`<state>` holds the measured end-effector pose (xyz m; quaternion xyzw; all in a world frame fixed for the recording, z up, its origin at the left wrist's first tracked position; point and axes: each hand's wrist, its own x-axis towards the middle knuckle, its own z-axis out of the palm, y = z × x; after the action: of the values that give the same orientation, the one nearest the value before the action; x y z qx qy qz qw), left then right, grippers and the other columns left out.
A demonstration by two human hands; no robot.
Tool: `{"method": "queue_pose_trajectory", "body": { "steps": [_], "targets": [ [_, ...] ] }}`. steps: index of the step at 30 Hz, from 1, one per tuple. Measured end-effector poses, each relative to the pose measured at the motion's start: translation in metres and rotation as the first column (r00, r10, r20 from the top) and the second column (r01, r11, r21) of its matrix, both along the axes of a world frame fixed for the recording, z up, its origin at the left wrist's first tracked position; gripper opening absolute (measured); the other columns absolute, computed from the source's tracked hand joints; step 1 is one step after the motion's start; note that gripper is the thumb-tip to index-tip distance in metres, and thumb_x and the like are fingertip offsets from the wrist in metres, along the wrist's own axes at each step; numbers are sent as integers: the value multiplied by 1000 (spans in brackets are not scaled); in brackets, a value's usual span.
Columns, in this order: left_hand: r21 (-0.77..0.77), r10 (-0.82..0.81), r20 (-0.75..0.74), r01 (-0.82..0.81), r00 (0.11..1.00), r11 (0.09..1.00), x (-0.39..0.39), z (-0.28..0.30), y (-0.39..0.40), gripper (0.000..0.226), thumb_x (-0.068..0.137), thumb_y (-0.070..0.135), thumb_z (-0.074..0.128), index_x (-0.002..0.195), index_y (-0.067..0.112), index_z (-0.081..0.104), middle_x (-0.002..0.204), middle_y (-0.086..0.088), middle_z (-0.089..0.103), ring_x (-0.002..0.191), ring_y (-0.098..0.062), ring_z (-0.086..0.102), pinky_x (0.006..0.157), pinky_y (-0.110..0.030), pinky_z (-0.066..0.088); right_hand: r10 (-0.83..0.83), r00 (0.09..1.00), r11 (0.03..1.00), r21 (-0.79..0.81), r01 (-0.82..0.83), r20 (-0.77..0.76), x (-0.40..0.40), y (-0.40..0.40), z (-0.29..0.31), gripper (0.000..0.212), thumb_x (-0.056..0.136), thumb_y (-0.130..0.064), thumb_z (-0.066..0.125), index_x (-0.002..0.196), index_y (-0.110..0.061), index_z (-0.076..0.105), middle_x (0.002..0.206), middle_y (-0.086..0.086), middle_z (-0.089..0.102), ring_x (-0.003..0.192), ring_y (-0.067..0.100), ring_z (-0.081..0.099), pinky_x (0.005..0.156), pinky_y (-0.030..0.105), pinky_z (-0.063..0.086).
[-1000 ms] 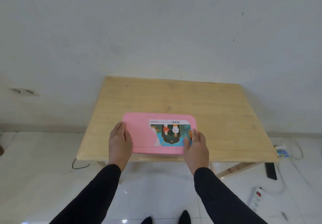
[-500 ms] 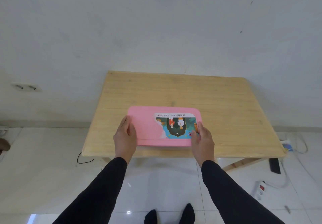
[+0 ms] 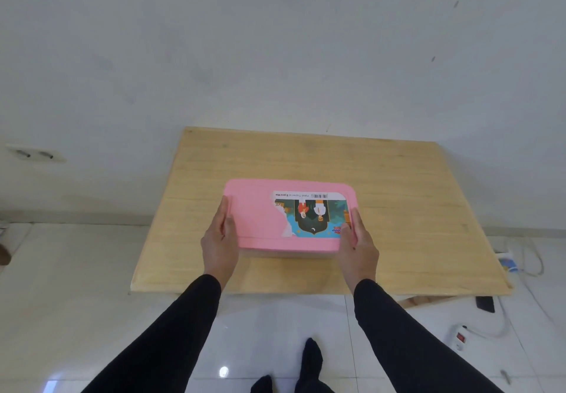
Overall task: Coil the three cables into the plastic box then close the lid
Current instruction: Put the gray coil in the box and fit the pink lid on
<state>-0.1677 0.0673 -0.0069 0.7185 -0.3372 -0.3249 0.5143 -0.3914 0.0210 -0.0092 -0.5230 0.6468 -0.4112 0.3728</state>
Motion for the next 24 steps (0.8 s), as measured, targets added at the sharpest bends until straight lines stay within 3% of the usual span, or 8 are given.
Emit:
{"method": "queue_pose_trajectory", "body": {
  "steps": [4,13,19,24],
  "targets": [
    [-17,10,-21,-10,1000,1000,-2,9,-49,42,99,28,34,141,31,37,145,14,40,129,-3,37,109,-21,26,13,1000,1000,-3,-13,-3,-2,-53,13,42,95,-23,45,137,-28,41,133,-1,53,108,3,48,100,18,32],
    [-12,38,39,-38,999,999,-2,8,-178,42,98,25,35,140,29,40,143,9,45,125,-3,41,103,-18,26,62,998,998,31,-62,-4,-3,-185,8,44,95,-25,45,138,-28,38,139,-5,50,109,-1,47,98,15,29],
    [38,68,37,-70,997,997,7,-1,-222,42,97,26,36,139,31,41,143,10,45,124,-3,41,104,-20,26,117,992,992,59,-115,-37,4,-234,0,45,95,-26,45,139,-26,37,139,-3,50,116,5,48,94,10,28],
    [56,38,69,-42,997,998,17,-1,-240,42,98,27,34,139,34,39,145,10,43,130,-10,41,106,-22,26,133,987,990,64,-128,-87,11,-250,-4,47,95,-28,44,141,-29,33,136,2,52,119,14,49,97,18,30]
  ]
}}
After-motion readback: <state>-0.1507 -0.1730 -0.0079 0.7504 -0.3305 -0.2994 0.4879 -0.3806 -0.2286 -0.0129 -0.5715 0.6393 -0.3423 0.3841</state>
